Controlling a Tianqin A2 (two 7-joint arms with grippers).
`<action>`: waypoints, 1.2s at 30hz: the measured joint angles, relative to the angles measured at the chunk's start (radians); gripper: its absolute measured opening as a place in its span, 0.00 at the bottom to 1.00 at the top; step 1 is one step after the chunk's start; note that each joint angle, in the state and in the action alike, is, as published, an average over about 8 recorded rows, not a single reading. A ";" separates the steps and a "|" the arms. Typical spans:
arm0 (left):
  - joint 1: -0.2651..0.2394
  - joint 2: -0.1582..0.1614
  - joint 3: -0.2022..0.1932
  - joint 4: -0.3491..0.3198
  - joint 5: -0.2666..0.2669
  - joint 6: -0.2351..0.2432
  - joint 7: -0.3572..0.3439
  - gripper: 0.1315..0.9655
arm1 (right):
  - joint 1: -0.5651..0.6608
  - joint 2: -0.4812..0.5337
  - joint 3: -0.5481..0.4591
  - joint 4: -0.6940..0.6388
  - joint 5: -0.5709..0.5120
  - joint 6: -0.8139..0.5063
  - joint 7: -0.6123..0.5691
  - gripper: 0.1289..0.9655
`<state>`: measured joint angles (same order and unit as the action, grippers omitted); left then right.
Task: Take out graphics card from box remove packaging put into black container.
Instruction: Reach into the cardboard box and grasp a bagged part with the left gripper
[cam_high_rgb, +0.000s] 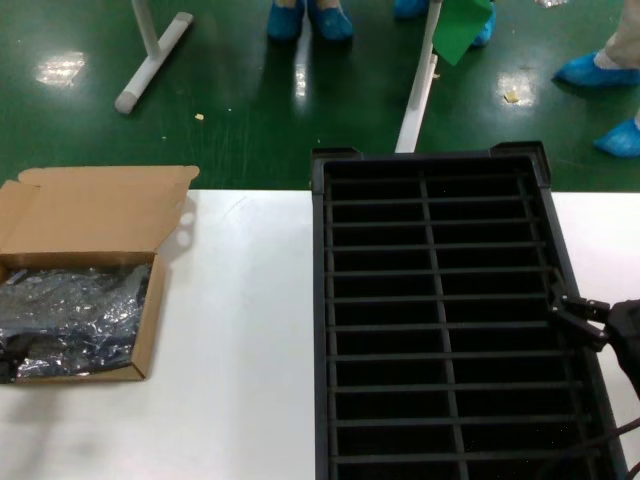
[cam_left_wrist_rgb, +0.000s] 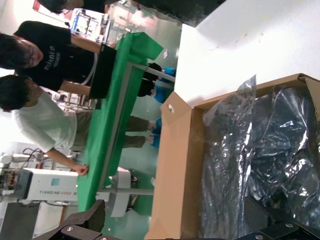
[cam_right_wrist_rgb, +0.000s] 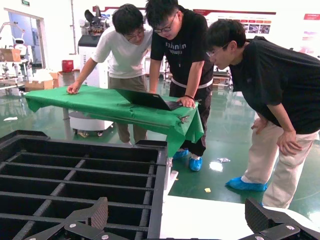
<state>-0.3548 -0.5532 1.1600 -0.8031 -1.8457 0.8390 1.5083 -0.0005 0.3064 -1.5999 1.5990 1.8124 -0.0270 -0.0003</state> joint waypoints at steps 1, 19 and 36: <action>-0.012 0.000 0.009 0.017 -0.004 -0.001 0.010 1.00 | 0.000 0.000 0.000 0.000 0.000 0.000 0.000 1.00; -0.177 -0.004 0.105 0.275 -0.069 -0.004 0.161 1.00 | 0.000 0.000 0.000 0.000 0.000 0.000 0.000 1.00; -0.201 -0.004 0.139 0.304 -0.101 -0.020 0.197 0.94 | 0.000 0.000 0.000 0.000 0.000 0.000 0.000 1.00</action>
<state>-0.5556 -0.5576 1.2995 -0.4996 -1.9466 0.8193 1.7053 -0.0005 0.3064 -1.5999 1.5990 1.8123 -0.0270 -0.0003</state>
